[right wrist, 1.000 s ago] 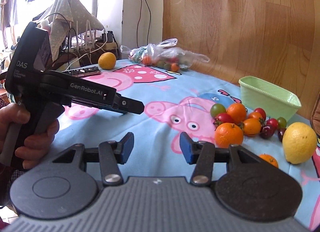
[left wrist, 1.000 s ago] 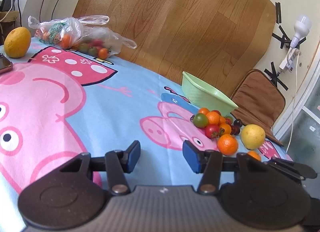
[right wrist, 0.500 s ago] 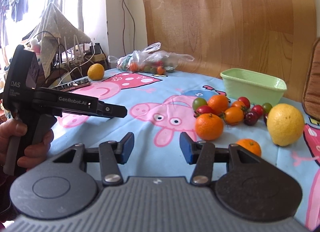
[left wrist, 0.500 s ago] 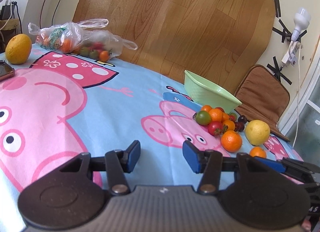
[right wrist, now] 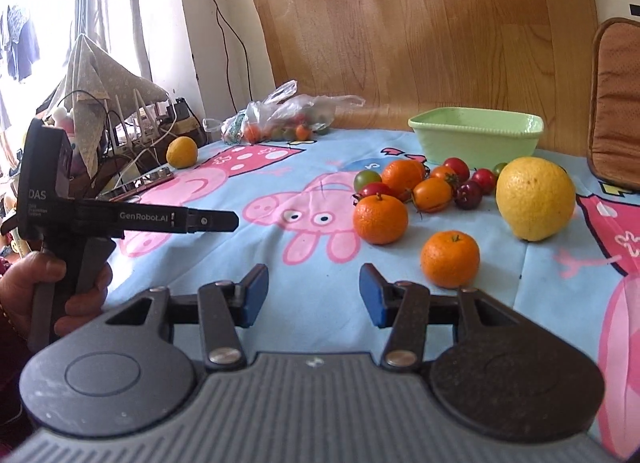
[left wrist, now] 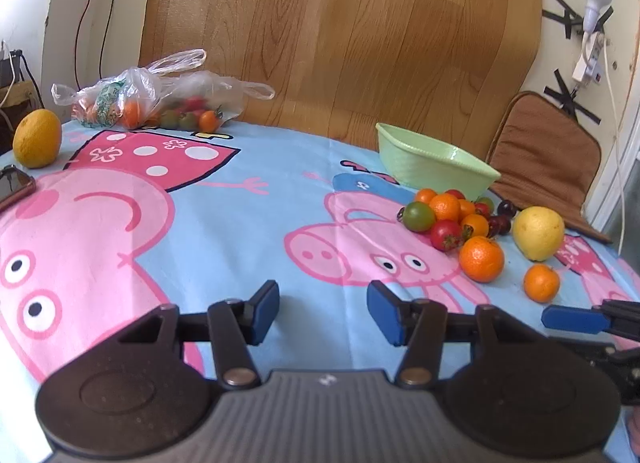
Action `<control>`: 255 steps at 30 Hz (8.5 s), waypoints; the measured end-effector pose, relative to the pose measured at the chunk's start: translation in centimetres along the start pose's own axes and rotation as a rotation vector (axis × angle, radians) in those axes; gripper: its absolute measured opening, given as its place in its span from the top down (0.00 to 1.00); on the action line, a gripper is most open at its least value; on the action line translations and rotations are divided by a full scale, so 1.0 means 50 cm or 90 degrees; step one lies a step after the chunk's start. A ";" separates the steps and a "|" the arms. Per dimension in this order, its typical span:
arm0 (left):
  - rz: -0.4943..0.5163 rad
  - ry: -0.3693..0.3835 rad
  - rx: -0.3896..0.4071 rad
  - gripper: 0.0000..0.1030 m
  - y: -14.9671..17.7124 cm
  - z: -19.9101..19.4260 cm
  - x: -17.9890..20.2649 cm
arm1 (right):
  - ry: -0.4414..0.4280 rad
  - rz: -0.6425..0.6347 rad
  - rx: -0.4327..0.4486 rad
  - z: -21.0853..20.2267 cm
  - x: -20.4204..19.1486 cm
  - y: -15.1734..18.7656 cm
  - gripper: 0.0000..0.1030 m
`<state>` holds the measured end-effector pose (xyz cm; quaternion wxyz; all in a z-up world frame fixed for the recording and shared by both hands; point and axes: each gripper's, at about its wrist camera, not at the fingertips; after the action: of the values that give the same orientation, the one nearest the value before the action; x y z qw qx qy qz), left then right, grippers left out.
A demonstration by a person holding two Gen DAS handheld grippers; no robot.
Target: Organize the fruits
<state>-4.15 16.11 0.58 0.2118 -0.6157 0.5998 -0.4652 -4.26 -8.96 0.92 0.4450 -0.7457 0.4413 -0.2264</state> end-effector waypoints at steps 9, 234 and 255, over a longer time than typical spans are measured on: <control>-0.033 0.125 -0.016 0.54 -0.081 0.078 0.037 | 0.137 -0.006 -0.025 0.035 0.071 -0.012 0.49; 0.113 0.152 -0.106 0.65 0.011 0.123 0.219 | 0.032 -0.088 -0.039 -0.003 0.101 0.006 0.72; 0.054 0.153 -0.065 0.66 -0.315 0.407 0.159 | 0.060 -0.009 -0.057 0.247 0.265 -0.286 0.72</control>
<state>19.99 5.62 6.28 0.1265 -0.5396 0.6692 -0.4949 18.02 -11.58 6.32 0.3883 -0.7565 0.4660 -0.2446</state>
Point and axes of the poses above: each gripper's, at about its wrist camera, not at the fingertips, and z roughly the way its jaws point, x to its right, y to its underside, and after that the axes turned 12 degrees about y, right-handed
